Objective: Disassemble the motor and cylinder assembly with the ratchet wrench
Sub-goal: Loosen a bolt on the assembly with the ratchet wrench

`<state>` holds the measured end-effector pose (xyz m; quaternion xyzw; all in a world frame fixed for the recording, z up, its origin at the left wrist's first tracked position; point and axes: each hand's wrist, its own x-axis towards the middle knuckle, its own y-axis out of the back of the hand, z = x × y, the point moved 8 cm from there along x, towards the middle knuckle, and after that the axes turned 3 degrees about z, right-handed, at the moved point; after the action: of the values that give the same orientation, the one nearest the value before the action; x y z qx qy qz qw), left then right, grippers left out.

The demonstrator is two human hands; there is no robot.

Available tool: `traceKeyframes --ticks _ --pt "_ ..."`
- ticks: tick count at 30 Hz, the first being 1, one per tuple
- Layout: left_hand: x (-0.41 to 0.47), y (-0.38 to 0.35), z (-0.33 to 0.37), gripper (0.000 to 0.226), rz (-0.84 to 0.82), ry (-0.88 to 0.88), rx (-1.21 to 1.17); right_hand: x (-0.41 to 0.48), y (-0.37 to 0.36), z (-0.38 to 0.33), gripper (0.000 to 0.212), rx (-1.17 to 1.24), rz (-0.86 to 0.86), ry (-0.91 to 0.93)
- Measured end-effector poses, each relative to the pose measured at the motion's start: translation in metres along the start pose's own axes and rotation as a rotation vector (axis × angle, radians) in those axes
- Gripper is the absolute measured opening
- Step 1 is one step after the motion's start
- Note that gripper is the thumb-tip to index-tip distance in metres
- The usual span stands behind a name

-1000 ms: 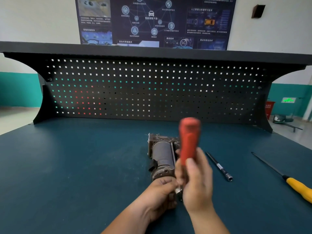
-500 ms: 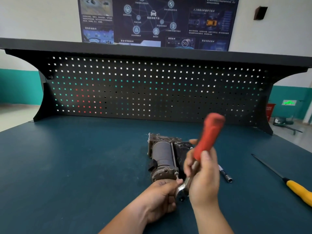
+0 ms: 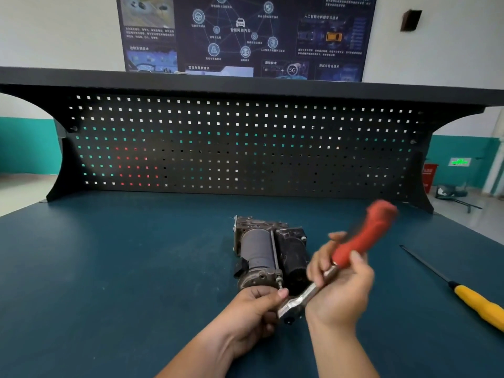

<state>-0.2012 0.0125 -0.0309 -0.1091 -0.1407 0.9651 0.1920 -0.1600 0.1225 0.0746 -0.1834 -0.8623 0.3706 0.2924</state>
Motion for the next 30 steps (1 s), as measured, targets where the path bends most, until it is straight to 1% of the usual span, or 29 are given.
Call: traceKeyframes --ticks 2,4,5,7,10,13,15,17,18,19,20,21,22,23,24,26,27,29,30 --pt "-0.002 -0.001 0.002 0.021 -0.007 -0.002 -0.028 0.007 0.014 0.002 0.016 0.151 0.154 -0.07" --pt "-0.003 0.001 0.001 0.019 0.008 0.01 -0.021 0.01 0.024 0.004 0.028 0.171 0.24 -0.104" --pt "-0.004 0.001 0.001 0.018 0.017 0.021 -0.021 0.01 0.025 0.005 0.032 0.161 0.247 -0.104" --pt "-0.004 0.001 -0.001 0.018 0.024 0.044 -0.031 0.01 0.02 0.005 0.032 0.111 0.2 -0.081" --pt "-0.005 0.0 0.0 0.021 0.043 0.054 -0.064 0.003 -0.001 0.005 0.022 -0.02 0.009 -0.012" --pt "-0.005 0.002 -0.001 0.034 0.074 0.061 -0.089 -0.007 -0.02 0.01 0.021 -0.168 -0.215 0.018" --pt "-0.004 0.003 -0.003 0.027 0.084 0.064 -0.108 -0.014 -0.03 0.021 0.025 -0.267 -0.38 -0.029" --pt "-0.004 0.001 -0.003 0.021 0.073 0.058 -0.096 -0.022 -0.038 0.029 0.037 -0.362 -0.541 -0.054" --pt "-0.006 -0.001 -0.001 0.017 0.059 0.044 -0.112 -0.026 -0.042 0.031 0.042 -0.43 -0.621 -0.036" --pt "-0.007 -0.003 0.001 0.012 0.044 0.025 -0.13 -0.03 -0.045 0.032 0.039 -0.502 -0.687 0.0" --pt "-0.007 -0.003 0.003 0.012 0.035 0.005 -0.14 -0.033 -0.048 0.031 0.03 -0.561 -0.731 0.047" --pt "-0.007 -0.003 0.003 0.014 0.024 -0.007 -0.119 -0.035 -0.05 0.029 0.021 -0.594 -0.735 0.09" --pt "-0.008 -0.004 0.002 0.018 0.009 -0.003 -0.08 -0.035 -0.049 0.027 0.016 -0.591 -0.691 0.12" --pt "-0.007 -0.004 0.002 0.025 0.0 0.006 -0.043 -0.032 -0.046 0.024 0.017 -0.558 -0.596 0.134" --pt "-0.006 -0.003 0.001 0.028 0.007 0.02 -0.02 -0.027 -0.038 0.02 0.018 -0.493 -0.452 0.128" --pt "-0.006 0.0 0.003 0.021 0.033 0.018 -0.029 -0.016 -0.016 0.013 0.023 -0.291 -0.136 0.105" --pt "-0.004 0.0 0.003 0.023 0.03 0.012 -0.027 -0.01 -0.004 0.01 0.025 -0.201 -0.006 0.089" --pt "-0.003 -0.001 0.002 0.023 0.02 0.011 -0.027 -0.001 0.015 0.009 0.029 -0.073 0.193 0.018" --pt "-0.004 -0.002 0.002 0.02 0.019 0.017 -0.025 0.002 0.022 0.01 0.031 -0.029 0.256 -0.022"
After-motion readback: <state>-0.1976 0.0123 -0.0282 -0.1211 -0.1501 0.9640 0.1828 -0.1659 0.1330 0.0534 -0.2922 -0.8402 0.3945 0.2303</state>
